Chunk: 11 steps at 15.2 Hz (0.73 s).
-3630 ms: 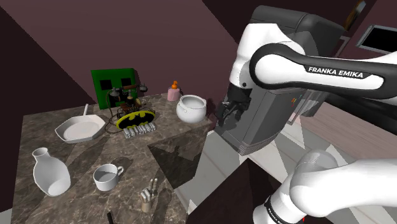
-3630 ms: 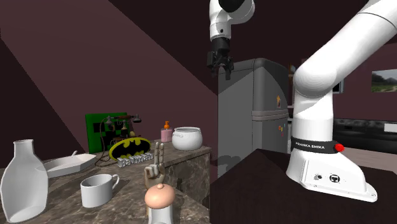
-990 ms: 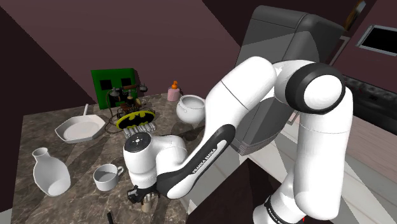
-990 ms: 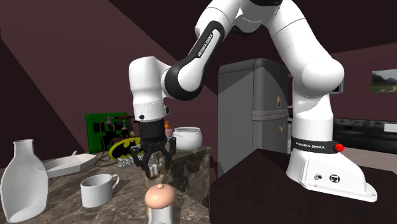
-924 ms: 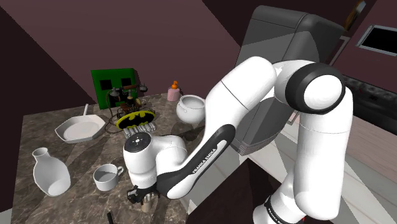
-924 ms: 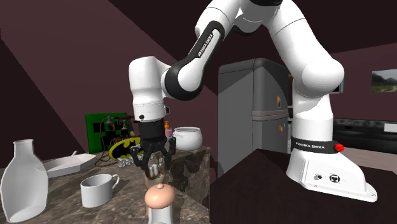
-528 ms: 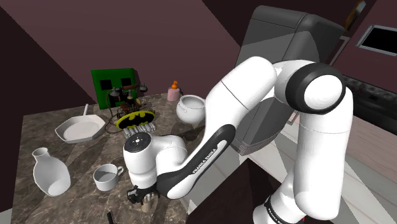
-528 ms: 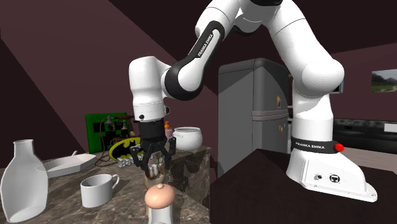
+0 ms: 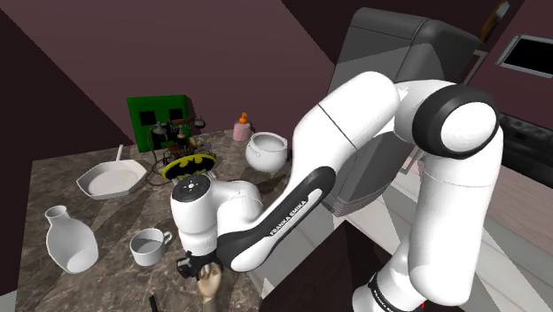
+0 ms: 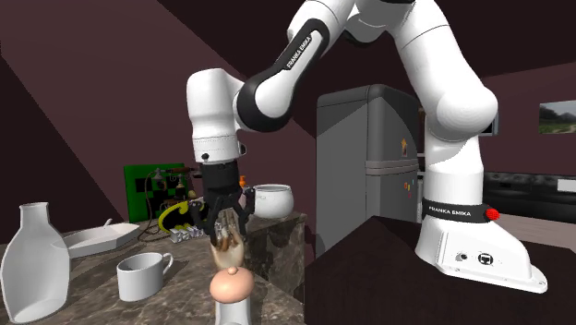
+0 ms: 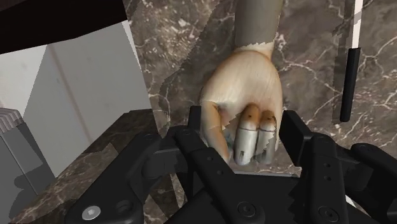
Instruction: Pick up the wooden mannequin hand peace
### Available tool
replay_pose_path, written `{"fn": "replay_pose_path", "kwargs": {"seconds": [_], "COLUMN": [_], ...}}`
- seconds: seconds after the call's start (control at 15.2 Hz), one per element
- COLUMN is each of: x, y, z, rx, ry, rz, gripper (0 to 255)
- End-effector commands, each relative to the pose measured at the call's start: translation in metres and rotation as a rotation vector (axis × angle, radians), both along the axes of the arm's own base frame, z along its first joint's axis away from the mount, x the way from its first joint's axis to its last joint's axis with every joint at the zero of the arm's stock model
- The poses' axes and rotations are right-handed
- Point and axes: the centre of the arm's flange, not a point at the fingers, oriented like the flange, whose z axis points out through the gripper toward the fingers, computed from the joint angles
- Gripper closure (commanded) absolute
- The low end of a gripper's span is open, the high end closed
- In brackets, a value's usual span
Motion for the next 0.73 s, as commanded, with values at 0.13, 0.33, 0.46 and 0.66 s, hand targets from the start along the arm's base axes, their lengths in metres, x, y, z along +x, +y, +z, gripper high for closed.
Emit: {"fn": "replay_pose_path", "kwargs": {"seconds": [0.13, 0.33, 0.46, 0.66], "x": [0.0, 0.0, 0.0, 0.0], "y": [0.0, 0.0, 0.0, 0.0], "z": [0.021, 0.037, 0.047, 0.053], "rx": [0.0, 0.0, 0.0, 0.0], "ry": [0.0, 0.0, 0.0, 0.0], "rz": [0.0, 0.0, 0.0, 0.0], "gripper": [255, 255, 255, 255]}}
